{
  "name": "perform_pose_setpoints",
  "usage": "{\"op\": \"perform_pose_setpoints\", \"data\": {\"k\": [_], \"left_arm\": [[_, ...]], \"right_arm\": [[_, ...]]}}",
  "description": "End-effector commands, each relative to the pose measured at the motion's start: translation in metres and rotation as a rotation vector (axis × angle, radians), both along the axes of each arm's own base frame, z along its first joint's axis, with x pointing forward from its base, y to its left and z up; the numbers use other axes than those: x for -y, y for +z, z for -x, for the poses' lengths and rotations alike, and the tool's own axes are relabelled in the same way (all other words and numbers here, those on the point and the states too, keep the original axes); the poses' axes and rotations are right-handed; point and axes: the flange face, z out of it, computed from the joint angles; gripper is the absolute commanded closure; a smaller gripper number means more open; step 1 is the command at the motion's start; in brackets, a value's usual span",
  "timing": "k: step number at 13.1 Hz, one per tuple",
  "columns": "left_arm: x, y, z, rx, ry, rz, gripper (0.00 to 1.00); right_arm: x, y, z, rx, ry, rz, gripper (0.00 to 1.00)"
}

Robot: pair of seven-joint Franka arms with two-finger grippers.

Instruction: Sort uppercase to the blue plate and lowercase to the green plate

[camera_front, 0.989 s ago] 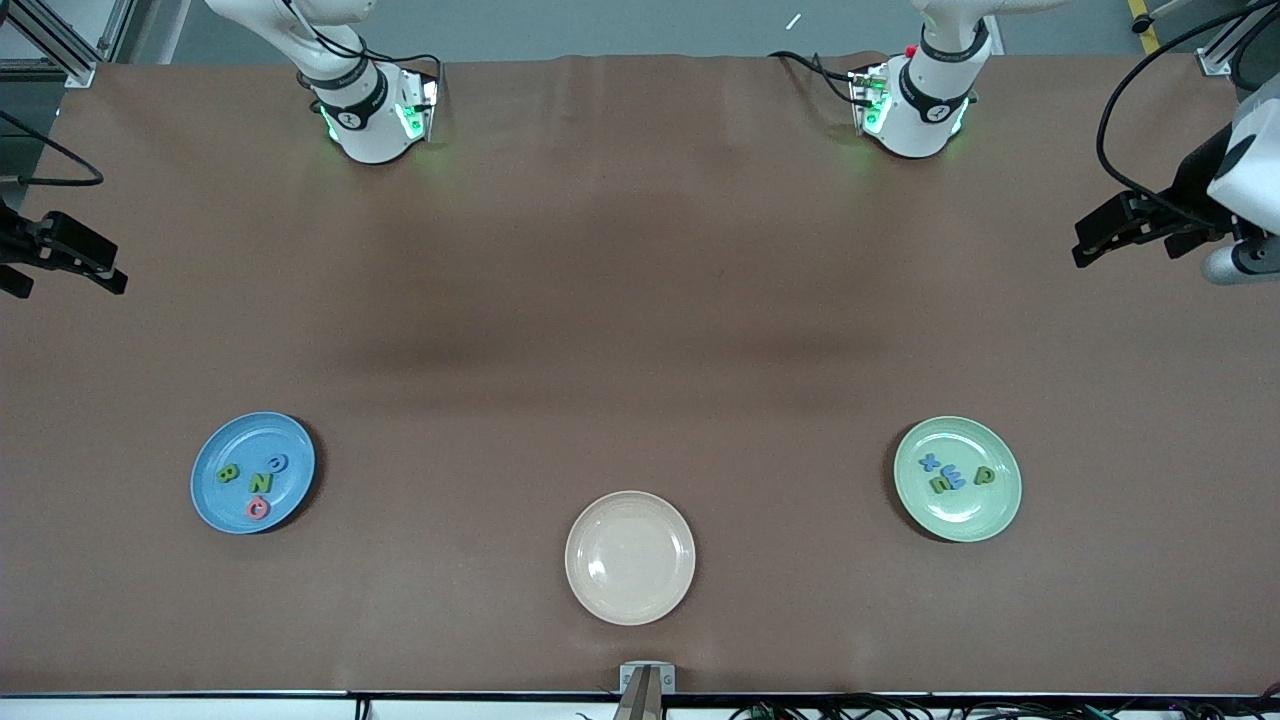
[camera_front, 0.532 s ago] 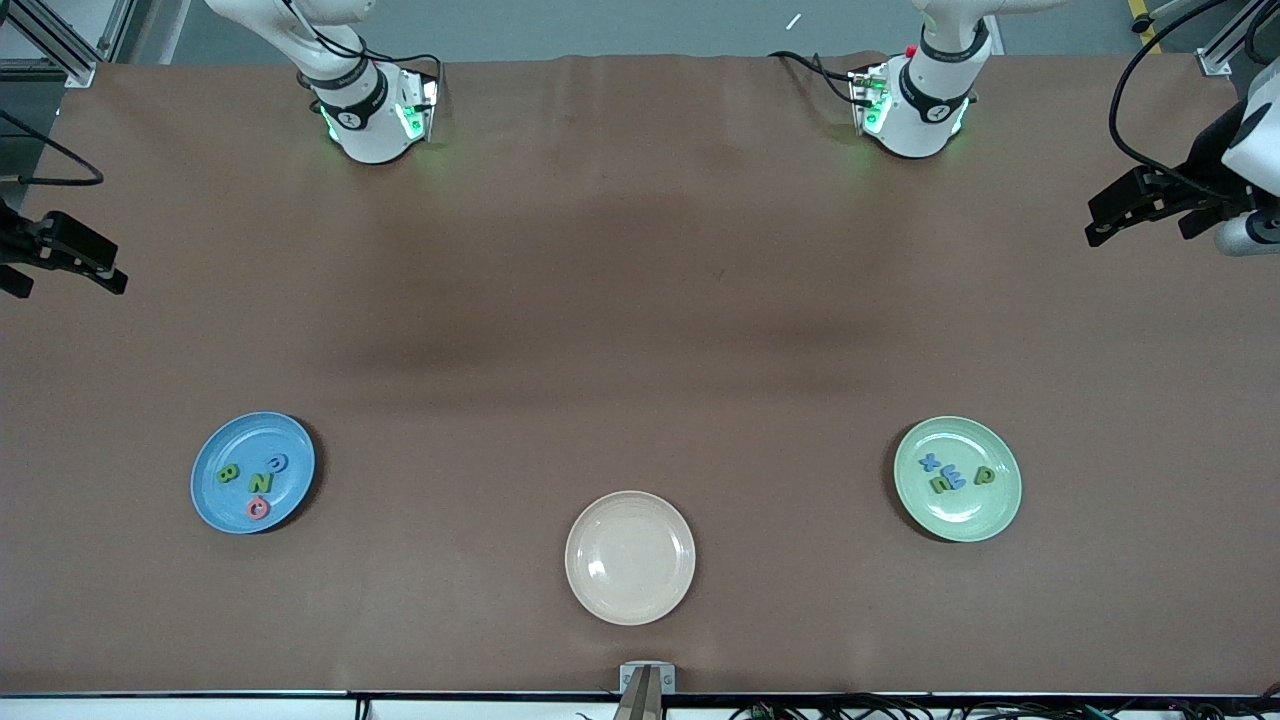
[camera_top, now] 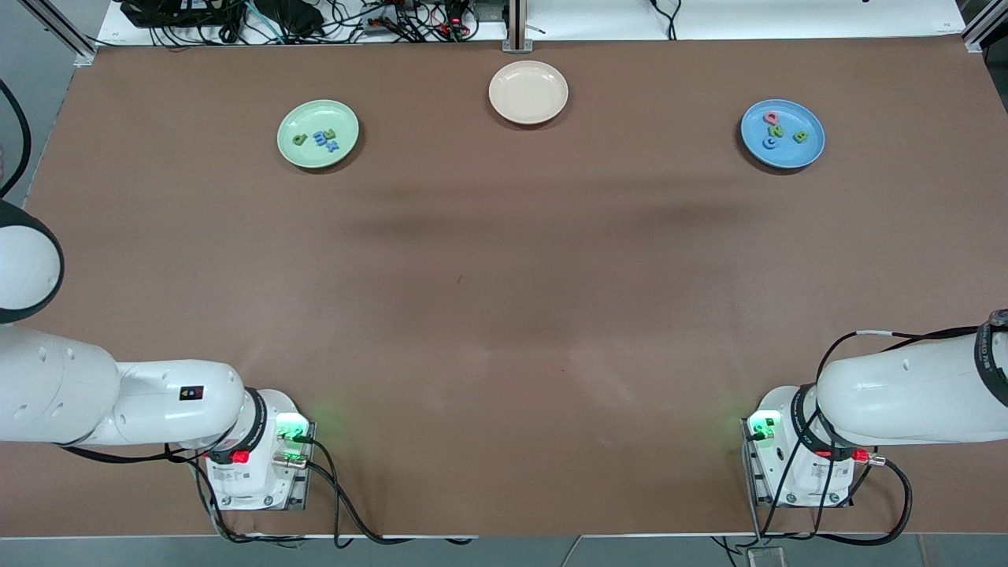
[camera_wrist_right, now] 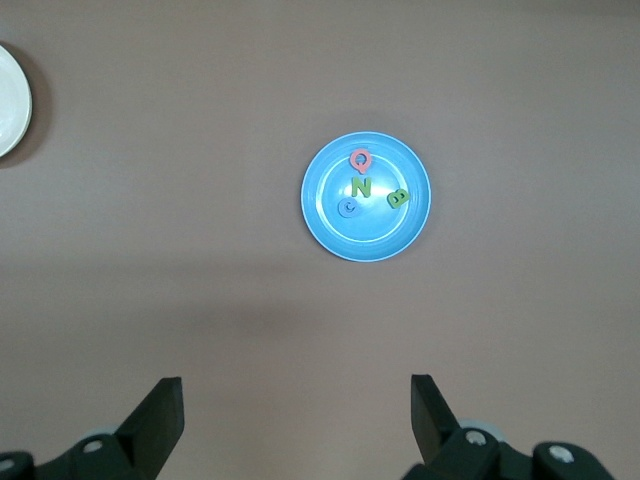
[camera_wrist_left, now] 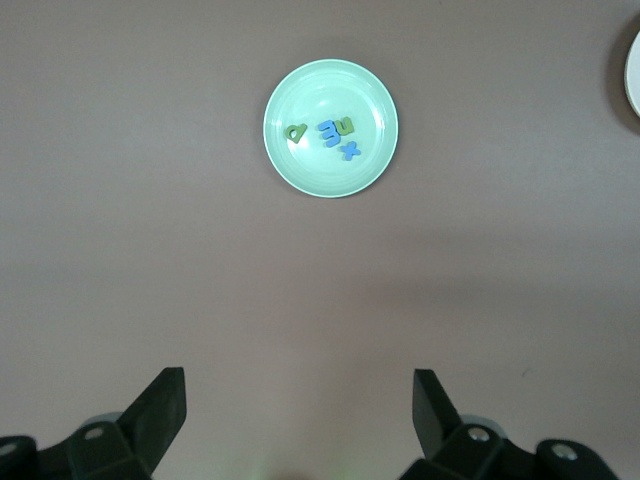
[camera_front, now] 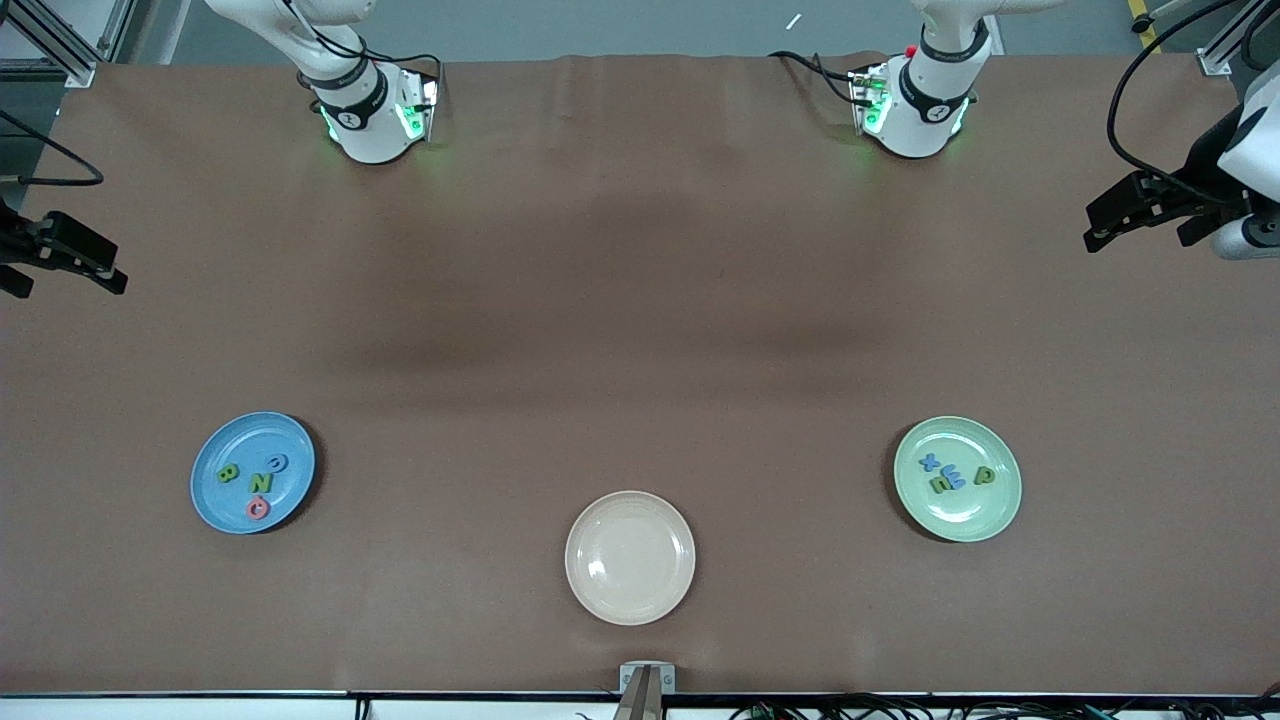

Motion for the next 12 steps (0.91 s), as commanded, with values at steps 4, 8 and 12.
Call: {"op": "perform_pose_setpoints", "data": {"k": [4, 8, 12], "left_arm": [[0.012, 0.002, 0.009, -0.001, -0.06, 0.004, 0.0], [0.014, 0.002, 0.01, -0.021, -0.046, 0.005, 0.0], [0.011, 0.007, 0.005, -0.009, -0.051, 0.008, 0.0]], "right_arm": [[0.0, 0.003, 0.003, 0.004, -0.013, -0.002, 0.0], [-0.002, 0.005, 0.003, 0.007, -0.01, -0.002, 0.0], [-0.002, 0.003, 0.003, -0.001, -0.01, -0.002, 0.0]]}}
